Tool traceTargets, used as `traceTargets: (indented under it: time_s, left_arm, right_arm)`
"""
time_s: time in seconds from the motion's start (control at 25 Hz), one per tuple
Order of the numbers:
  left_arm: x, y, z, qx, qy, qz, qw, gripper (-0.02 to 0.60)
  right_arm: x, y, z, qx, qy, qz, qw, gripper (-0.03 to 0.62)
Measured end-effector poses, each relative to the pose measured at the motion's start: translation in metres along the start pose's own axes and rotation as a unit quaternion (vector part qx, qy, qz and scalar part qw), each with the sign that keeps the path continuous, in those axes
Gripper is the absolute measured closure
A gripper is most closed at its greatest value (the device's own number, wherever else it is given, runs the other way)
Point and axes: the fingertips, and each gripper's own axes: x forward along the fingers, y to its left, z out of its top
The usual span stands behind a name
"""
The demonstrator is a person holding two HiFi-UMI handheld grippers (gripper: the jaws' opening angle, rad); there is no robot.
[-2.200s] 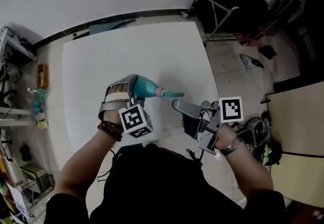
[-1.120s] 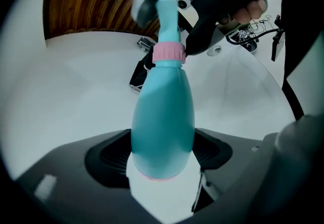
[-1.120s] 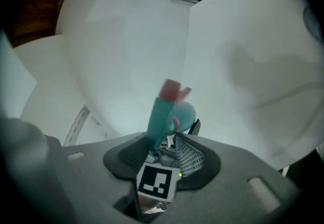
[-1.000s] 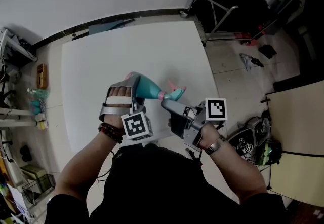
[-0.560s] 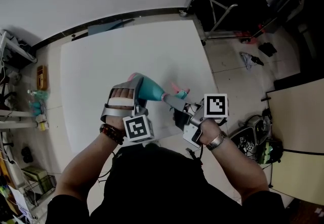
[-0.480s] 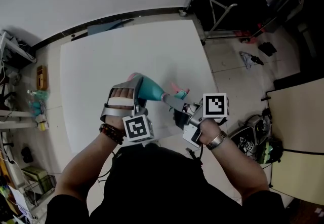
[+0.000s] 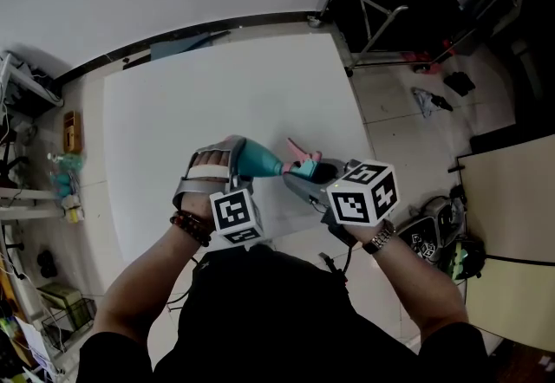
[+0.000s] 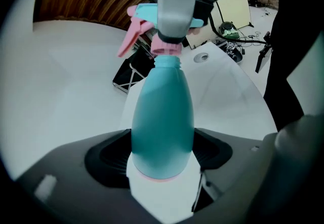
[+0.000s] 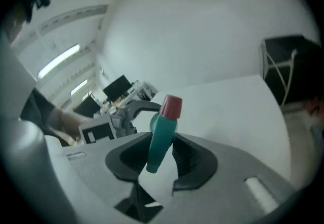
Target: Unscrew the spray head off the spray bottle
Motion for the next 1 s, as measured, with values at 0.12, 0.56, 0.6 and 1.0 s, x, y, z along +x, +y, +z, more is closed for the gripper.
traceTargets:
  time_s: [0.12, 0.56, 0.6, 1.0]
  left_arm:
    - [0.005, -0.007, -0.006, -0.025, -0.003, -0.028, 0.9993, 0.184]
    - [0.026, -0.025, -0.043, -0.100, 0.020, -0.079, 0.9916, 0.183]
    - [0.028, -0.026, -0.051, -0.110, 0.027, -0.082, 0.9902, 0.183]
    - [0.038, -0.011, -0.072, -0.300, -0.018, -0.096, 0.9490, 0.181]
  right_arm:
    - [-0.004, 0.000, -0.003, -0.093, 0.027, -0.015, 0.995, 0.476]
    - [-0.023, 0.010, 0.002, -0.118, 0.036, 0.009, 0.992, 0.476]
    - [-0.027, 0.011, 0.004, -0.116, 0.033, 0.012, 0.993, 0.476]
    - [-0.059, -0.004, 0.028, -0.115, -0.048, -0.018, 0.992, 0.476]
